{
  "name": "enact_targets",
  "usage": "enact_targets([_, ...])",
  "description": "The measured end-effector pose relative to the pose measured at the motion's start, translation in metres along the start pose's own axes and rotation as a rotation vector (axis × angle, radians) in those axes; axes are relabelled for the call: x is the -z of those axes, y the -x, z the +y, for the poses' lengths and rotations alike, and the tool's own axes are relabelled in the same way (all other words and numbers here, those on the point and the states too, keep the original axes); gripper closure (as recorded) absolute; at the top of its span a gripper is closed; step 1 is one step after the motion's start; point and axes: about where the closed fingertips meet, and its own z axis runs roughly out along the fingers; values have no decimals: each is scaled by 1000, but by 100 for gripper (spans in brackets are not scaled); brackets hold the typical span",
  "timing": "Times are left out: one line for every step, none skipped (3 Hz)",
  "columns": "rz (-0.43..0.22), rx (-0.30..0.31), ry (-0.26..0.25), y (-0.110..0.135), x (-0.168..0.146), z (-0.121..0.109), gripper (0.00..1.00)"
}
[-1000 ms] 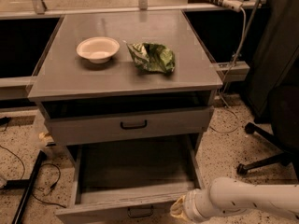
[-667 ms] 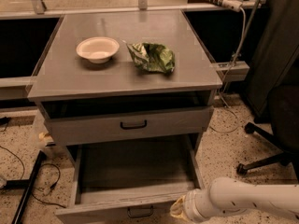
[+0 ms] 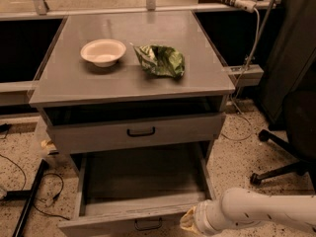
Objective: Close middle drawer
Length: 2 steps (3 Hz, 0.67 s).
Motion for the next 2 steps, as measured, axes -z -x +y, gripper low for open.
enact_targets([0,0,0,0,0,0,11])
enact_targets([-34,-2,16,1,-5,-11,0])
